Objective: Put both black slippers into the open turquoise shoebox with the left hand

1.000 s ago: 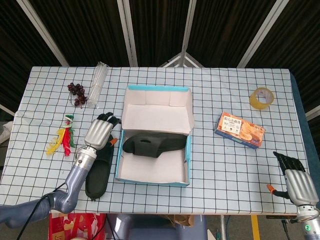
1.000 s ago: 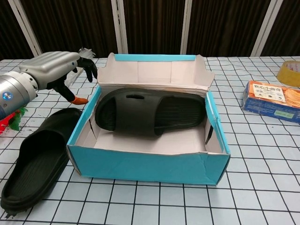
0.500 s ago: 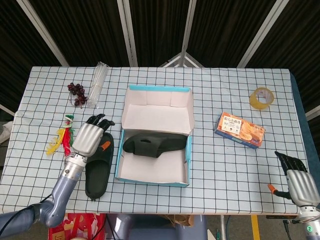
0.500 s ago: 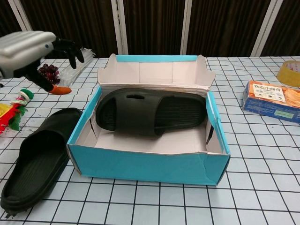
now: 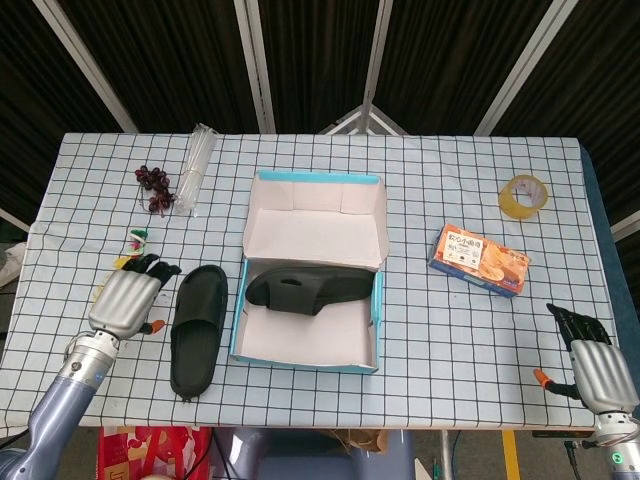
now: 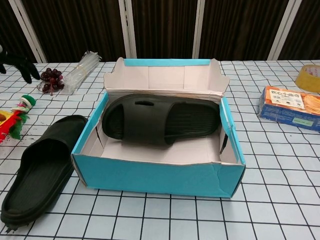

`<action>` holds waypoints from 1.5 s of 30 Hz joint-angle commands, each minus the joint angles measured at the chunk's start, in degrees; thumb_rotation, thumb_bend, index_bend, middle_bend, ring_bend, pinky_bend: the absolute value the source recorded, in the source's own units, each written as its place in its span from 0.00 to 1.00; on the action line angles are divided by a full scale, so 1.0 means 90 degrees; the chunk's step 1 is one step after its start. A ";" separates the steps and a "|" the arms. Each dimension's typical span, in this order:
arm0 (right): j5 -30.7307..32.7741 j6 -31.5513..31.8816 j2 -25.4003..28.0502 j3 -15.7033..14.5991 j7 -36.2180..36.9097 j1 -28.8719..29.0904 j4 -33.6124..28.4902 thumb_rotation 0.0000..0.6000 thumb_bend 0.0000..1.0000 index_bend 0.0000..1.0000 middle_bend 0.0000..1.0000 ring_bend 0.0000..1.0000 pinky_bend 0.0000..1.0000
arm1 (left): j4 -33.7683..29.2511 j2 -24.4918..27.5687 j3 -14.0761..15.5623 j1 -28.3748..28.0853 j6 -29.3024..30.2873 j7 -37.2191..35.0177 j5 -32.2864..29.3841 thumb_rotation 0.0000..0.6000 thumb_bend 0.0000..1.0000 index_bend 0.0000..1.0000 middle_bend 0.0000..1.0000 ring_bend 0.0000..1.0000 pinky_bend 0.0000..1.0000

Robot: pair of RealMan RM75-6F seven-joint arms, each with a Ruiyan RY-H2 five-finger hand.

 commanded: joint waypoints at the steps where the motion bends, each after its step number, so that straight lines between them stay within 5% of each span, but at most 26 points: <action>1: 0.0018 -0.0014 -0.0008 0.0004 -0.0015 0.0008 0.0006 1.00 0.23 0.10 0.13 0.12 0.09 | 0.0189 0.0065 0.0110 -0.0455 -0.0709 0.0403 -0.1050 1.00 0.21 0.23 0.24 0.14 0.20; 8: 0.0059 -0.0066 -0.0023 0.0005 -0.0108 0.0036 -0.0014 1.00 0.24 0.10 0.13 0.12 0.09 | 0.0589 -0.0036 -0.0206 -0.0788 -0.1654 -0.0712 -0.1640 1.00 0.21 0.22 0.27 0.14 0.21; 13: 0.0118 -0.0091 -0.0033 0.0017 -0.0160 0.0048 -0.0026 1.00 0.24 0.10 0.13 0.12 0.09 | 0.0756 0.0097 -0.0261 -0.1238 -0.2015 -0.0678 -0.2009 1.00 0.21 0.23 0.27 0.14 0.21; 29: 0.0169 -0.0119 -0.0036 0.0022 -0.0202 0.0063 -0.0040 1.00 0.24 0.10 0.13 0.12 0.09 | 0.1093 -0.0008 0.0445 -0.2768 -0.2161 0.0253 -0.3977 1.00 0.21 0.17 0.20 0.10 0.17; 35: 0.0198 -0.0131 -0.0030 0.0027 -0.0227 0.0069 -0.0053 1.00 0.24 0.10 0.13 0.12 0.09 | 0.1152 -0.0304 0.0678 -0.2930 -0.1714 0.0481 -0.3972 1.00 0.16 0.13 0.14 0.08 0.15; 45: 0.0214 -0.0132 -0.0032 0.0027 -0.0273 0.0075 -0.0067 1.00 0.24 0.10 0.13 0.12 0.09 | 0.1311 -0.0589 0.0811 -0.3036 -0.1867 0.0288 -0.3850 1.00 0.16 0.13 0.15 0.08 0.14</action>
